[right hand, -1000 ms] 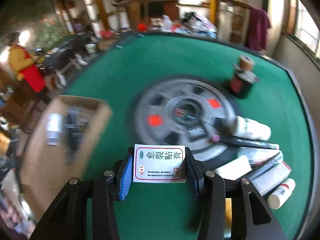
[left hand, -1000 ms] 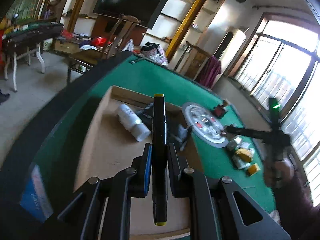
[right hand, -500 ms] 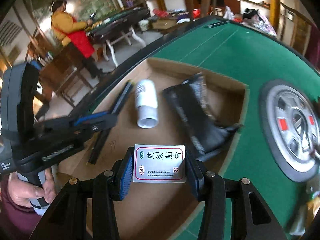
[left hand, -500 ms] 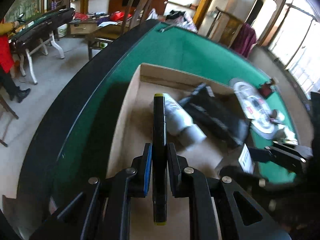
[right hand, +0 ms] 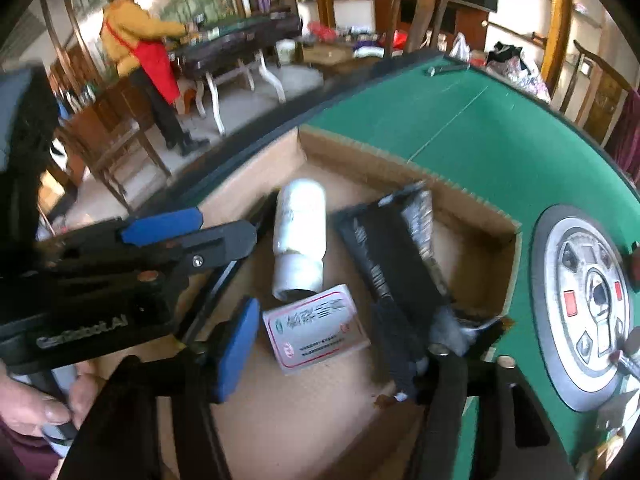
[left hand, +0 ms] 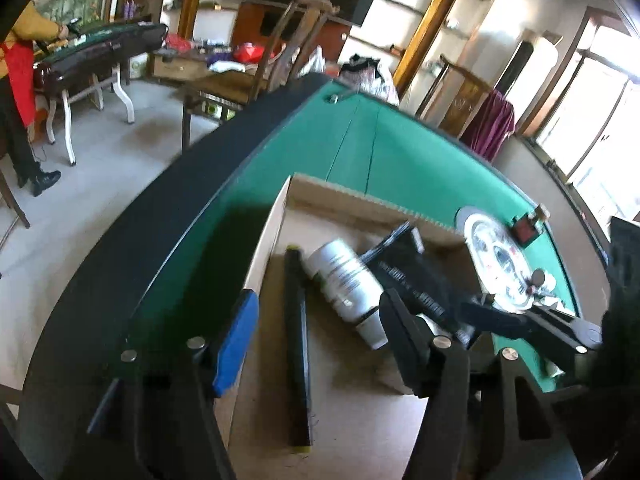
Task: Organize objects
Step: 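Place the marker and medicine box into the cardboard box, opening both grippers, then return both grippers to the pile and grasp a white box with the left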
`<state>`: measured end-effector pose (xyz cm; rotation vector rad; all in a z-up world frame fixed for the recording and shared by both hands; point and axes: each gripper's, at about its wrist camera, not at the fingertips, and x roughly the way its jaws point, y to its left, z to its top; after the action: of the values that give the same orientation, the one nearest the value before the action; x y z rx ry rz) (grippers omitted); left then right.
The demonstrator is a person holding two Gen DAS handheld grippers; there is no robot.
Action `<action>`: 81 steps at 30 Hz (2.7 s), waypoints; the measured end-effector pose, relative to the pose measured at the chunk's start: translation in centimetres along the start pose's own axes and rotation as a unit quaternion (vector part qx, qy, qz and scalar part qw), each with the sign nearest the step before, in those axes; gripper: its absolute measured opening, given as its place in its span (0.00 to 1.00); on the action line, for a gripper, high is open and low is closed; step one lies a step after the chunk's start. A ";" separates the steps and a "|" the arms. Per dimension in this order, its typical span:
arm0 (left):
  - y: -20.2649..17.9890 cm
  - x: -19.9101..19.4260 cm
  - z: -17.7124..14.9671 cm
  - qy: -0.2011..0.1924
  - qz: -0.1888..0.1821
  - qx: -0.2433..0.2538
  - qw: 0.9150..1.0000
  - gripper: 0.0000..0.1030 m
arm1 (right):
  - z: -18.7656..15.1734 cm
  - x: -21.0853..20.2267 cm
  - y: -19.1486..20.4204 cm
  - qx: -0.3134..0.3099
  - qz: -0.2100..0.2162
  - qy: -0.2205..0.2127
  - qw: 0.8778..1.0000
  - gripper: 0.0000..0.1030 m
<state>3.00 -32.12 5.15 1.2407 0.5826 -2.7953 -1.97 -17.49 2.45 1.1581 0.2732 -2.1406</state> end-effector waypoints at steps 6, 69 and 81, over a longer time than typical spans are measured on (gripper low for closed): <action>-1.6 -2.6 -0.8 -0.027 -0.013 -0.020 0.999 0.72 | -1.7 -6.3 -2.1 0.031 -0.025 -0.089 0.995 0.90; -36.2 12.1 -7.5 0.094 -0.149 0.307 0.935 0.42 | -19.3 -20.7 -31.5 0.359 -0.220 -0.197 0.885 1.00; -36.3 14.9 -6.9 0.114 -0.156 0.302 0.933 0.39 | -19.2 -19.6 -31.5 0.359 -0.215 -0.181 0.890 1.00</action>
<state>-8.61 5.92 1.92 1.7198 -0.1257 -3.2577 -2.46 24.28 2.90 1.0984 -0.5328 -2.9286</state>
